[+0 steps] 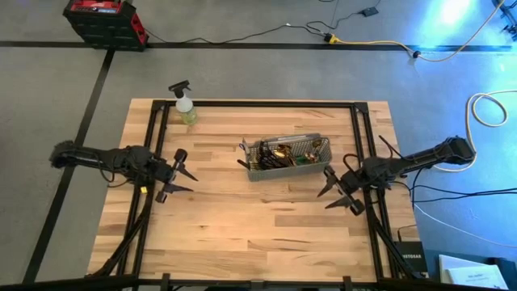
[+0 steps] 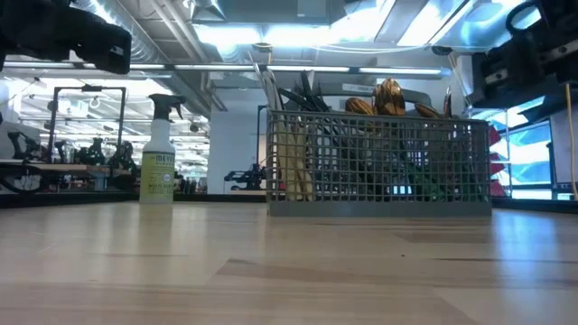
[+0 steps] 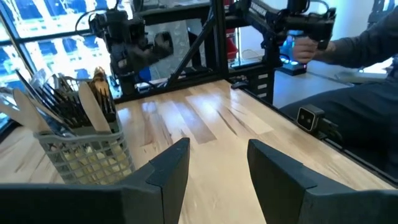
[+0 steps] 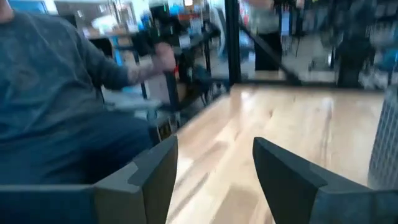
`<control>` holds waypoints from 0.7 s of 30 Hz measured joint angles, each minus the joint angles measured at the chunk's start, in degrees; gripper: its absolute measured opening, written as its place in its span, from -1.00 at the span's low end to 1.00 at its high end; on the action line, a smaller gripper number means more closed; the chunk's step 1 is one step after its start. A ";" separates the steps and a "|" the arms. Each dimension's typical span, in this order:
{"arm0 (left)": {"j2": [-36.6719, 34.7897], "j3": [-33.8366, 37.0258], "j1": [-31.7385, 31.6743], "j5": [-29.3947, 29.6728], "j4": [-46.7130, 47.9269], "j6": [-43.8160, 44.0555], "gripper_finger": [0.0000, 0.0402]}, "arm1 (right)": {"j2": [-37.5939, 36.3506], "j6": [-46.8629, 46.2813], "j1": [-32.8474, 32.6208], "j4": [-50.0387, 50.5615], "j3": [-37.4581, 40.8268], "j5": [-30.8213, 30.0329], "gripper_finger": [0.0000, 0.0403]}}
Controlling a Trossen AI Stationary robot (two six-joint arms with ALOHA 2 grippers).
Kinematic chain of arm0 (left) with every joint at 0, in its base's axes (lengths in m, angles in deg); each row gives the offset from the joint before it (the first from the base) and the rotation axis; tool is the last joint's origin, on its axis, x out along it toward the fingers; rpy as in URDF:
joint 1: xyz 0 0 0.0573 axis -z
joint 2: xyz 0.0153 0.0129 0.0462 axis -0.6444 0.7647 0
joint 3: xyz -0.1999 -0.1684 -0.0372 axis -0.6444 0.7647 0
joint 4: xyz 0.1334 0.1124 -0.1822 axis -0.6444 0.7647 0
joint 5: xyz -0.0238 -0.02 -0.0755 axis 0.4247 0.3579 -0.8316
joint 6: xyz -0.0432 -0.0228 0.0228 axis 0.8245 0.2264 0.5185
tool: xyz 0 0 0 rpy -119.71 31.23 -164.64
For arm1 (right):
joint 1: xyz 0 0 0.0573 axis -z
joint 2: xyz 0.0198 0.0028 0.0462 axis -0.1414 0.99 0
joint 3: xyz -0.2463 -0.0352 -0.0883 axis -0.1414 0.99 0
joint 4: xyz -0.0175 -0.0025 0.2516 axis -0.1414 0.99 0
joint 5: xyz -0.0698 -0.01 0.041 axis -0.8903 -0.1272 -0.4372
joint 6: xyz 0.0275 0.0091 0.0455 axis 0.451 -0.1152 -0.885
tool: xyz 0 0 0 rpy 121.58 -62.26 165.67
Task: Sort silverware
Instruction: Return to Home Position
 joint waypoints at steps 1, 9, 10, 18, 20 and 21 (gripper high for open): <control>-1.24 0.00 0.00 0.12 1.32 -0.14 -0.26 | -0.98 0.00 0.00 2.57 0.00 -0.59 -0.04; -13.08 -0.01 0.02 0.67 8.30 -0.15 -0.26 | -10.98 2.99 0.01 9.23 -0.02 -6.03 -0.04; -12.86 -0.09 0.02 0.66 8.47 -0.18 -0.26 | -12.29 3.14 0.02 11.11 -0.02 -7.58 -0.04; -12.74 0.02 0.00 5.62 9.78 -0.13 -0.26 | -20.93 6.38 0.02 14.70 -0.02 -13.52 -0.04; -12.69 0.02 0.00 8.44 9.81 -0.03 -0.26 | -22.02 7.21 0.02 15.85 -0.02 -17.98 -0.04; -12.60 0.02 0.00 9.55 10.15 0.21 -0.26 | -22.44 7.25 0.02 16.59 -0.02 -19.27 -0.04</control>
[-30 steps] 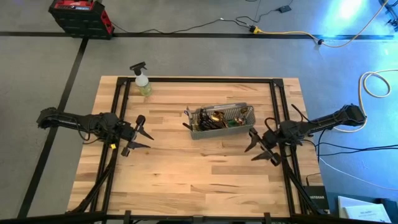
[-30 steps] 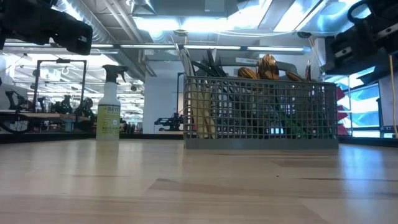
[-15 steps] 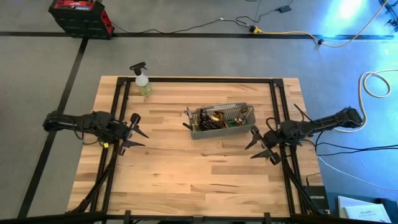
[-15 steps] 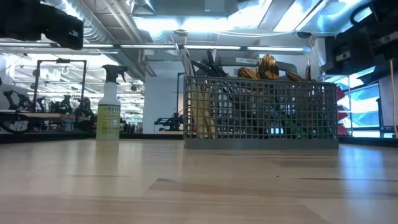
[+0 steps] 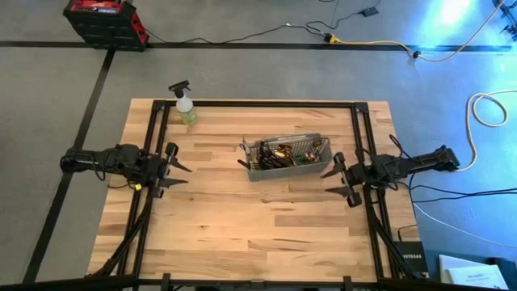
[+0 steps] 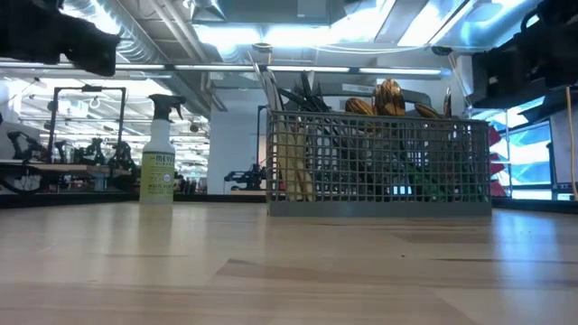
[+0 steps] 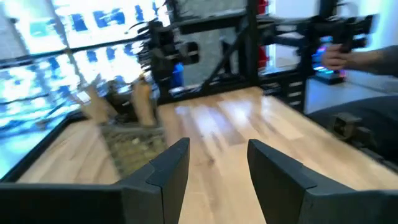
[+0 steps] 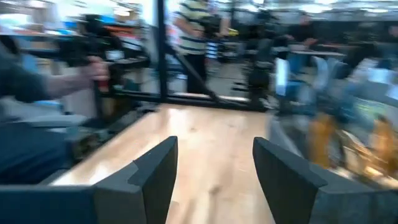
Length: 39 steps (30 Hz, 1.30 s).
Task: Sort silverware
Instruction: Return to Home Position
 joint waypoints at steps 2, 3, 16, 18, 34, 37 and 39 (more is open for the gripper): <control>0.00 0.00 0.00 0.88 0.14 0.52 -0.26 | -0.52 0.06 0.00 0.55 0.00 -0.98 -0.04; 0.00 0.00 0.00 0.98 0.34 1.29 -0.26 | -0.67 0.23 0.00 0.59 0.00 -0.98 -0.04; 0.00 0.00 0.07 1.23 1.94 1.98 -0.26 | -0.53 0.75 0.00 1.87 0.00 -4.45 -0.07; -0.02 0.00 0.07 1.23 2.99 2.06 -0.26 | -0.54 2.07 0.00 1.73 0.00 -0.77 -0.19; 0.00 0.00 0.07 1.23 13.77 2.10 -0.26 | -0.52 2.88 0.00 1.88 0.00 3.13 -0.54; 0.00 0.00 0.07 1.23 14.42 2.10 -0.26 | -0.52 2.84 0.00 2.18 0.00 3.10 -0.53; 0.00 0.00 0.07 1.23 14.18 2.13 -0.26 | -0.52 2.80 0.00 2.14 0.00 3.08 -0.53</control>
